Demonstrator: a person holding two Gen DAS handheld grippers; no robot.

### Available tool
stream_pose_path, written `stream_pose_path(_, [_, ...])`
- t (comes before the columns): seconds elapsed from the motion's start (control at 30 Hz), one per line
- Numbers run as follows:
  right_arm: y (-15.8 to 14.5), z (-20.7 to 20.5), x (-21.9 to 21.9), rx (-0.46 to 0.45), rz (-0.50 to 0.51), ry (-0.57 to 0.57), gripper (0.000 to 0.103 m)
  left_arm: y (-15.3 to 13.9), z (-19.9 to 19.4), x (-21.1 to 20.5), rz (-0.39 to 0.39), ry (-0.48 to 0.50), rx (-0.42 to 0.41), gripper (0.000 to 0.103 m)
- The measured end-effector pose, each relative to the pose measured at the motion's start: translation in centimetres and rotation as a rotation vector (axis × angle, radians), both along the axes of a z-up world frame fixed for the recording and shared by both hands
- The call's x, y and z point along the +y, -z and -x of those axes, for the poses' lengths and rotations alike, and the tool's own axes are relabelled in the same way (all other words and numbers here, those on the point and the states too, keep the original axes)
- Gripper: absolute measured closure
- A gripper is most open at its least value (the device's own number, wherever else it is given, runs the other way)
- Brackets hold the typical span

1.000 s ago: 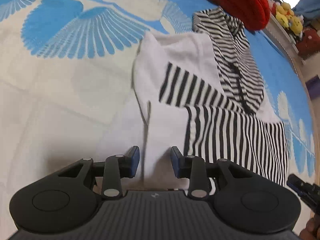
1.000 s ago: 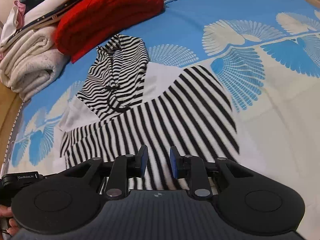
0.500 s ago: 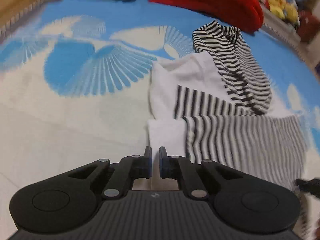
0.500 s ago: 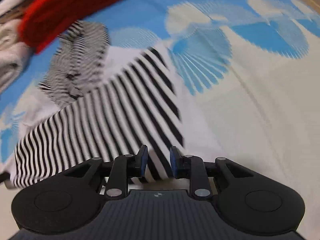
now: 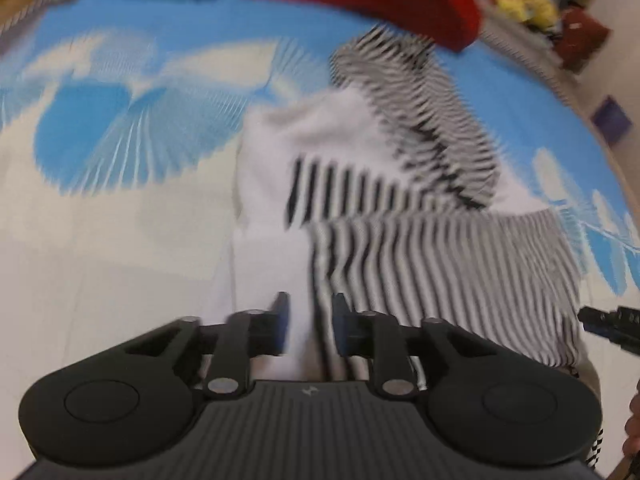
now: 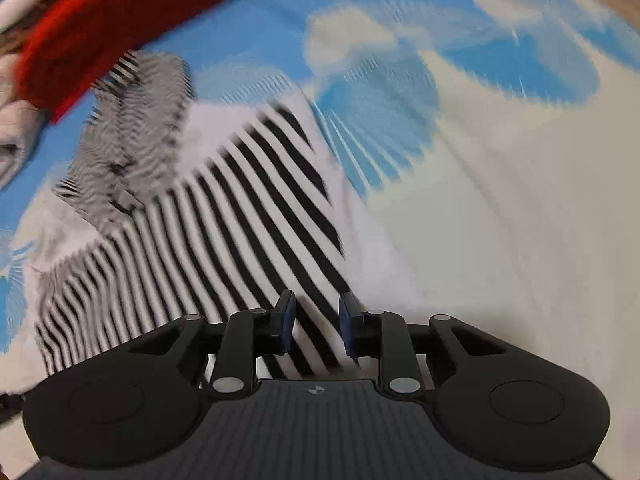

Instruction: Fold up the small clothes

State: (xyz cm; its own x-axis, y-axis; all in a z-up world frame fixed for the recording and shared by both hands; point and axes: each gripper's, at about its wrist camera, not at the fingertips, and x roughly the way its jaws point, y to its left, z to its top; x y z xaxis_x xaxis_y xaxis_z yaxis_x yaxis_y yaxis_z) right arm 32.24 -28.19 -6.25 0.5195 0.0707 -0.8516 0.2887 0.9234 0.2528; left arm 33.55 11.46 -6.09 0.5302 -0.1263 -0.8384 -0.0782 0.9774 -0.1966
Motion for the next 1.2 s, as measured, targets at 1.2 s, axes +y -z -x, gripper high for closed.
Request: stream_pose_path(1.2, [-5.6,-2.8,-0.9,-0.245,0.207,-0.153,0.077,-3.6,-25.4,-2.3,-0.071,-0.008,-0.246,0.075])
